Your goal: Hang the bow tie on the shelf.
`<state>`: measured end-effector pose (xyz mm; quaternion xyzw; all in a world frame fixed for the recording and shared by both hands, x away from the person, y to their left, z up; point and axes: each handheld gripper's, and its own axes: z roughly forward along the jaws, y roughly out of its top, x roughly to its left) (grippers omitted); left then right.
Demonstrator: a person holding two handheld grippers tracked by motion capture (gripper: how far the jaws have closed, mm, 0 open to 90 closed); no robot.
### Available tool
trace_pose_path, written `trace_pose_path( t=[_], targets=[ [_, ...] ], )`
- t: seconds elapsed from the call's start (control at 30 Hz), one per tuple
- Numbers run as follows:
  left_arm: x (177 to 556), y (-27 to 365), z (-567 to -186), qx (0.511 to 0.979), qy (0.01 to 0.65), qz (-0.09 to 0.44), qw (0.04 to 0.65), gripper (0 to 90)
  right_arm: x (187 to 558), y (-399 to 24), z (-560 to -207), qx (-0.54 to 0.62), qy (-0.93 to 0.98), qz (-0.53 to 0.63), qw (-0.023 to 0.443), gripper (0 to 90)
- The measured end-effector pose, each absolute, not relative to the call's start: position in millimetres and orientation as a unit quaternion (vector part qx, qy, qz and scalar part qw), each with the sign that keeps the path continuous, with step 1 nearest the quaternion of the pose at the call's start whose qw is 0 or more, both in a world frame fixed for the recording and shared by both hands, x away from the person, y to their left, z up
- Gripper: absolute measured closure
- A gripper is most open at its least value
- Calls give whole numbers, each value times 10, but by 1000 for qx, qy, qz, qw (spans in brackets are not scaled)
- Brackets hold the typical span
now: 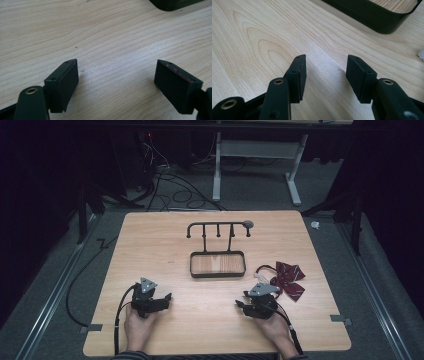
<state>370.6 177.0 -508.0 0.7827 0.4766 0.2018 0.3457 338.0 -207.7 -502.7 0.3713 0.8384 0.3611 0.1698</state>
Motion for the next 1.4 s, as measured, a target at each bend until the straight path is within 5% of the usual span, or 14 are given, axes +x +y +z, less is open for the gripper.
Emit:
trace_pose_path(
  t=[1.4],
  targets=[
    [3707,1773,-5081,782,477,201,347,201,3318,-2170,-4965,394,818,377,184,571]
  ],
)
